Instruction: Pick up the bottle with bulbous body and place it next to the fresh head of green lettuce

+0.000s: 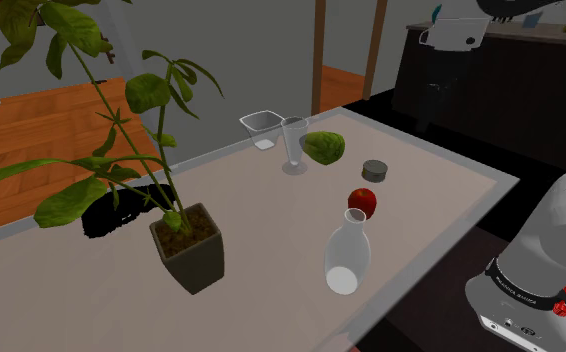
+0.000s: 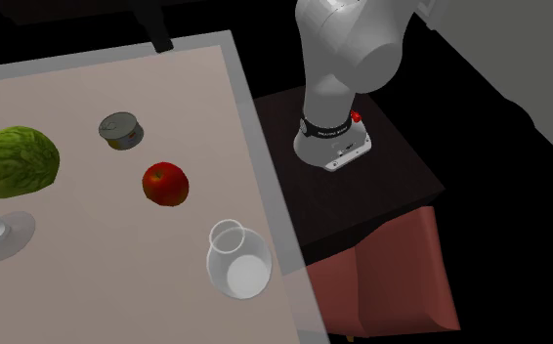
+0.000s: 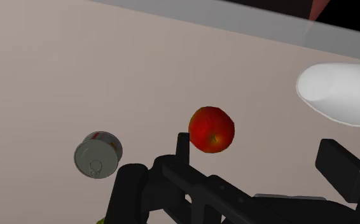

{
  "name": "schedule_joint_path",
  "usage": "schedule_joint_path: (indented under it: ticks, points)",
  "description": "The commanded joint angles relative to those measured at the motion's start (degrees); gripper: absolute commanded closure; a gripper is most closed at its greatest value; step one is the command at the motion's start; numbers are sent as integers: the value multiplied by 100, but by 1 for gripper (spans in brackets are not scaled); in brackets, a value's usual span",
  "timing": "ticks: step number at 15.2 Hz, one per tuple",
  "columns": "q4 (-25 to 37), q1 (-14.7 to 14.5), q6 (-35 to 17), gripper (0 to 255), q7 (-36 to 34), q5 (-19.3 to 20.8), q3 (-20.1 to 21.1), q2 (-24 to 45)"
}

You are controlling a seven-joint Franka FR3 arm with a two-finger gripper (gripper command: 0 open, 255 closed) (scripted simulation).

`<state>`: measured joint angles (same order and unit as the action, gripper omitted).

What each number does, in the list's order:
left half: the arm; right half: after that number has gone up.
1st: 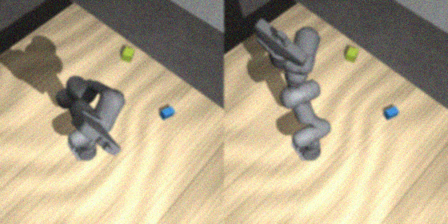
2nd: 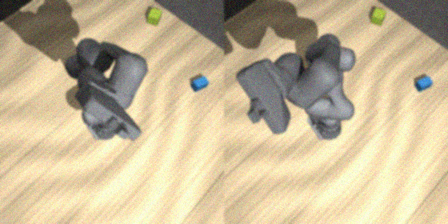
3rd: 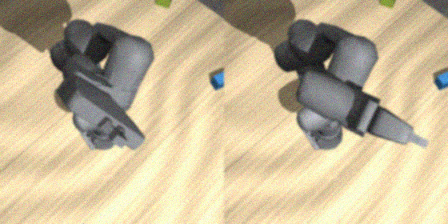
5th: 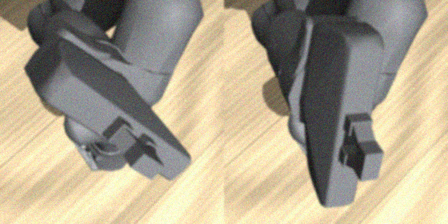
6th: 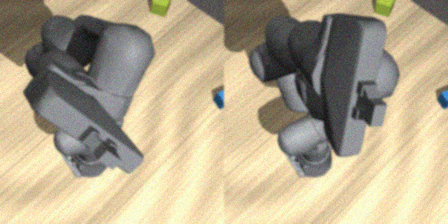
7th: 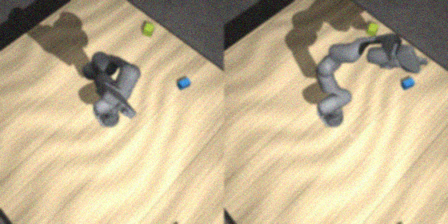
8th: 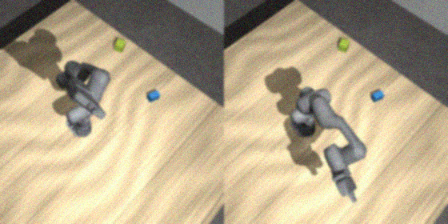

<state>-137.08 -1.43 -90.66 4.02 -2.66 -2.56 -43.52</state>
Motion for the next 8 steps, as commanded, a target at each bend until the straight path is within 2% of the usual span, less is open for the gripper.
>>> schedule_joint_path:
  ticks: [1,8]
  points:
    - [0,0,0,0,0,0,0,0]
    - [-530,-412,-681,0,-798,-532,911,-67]
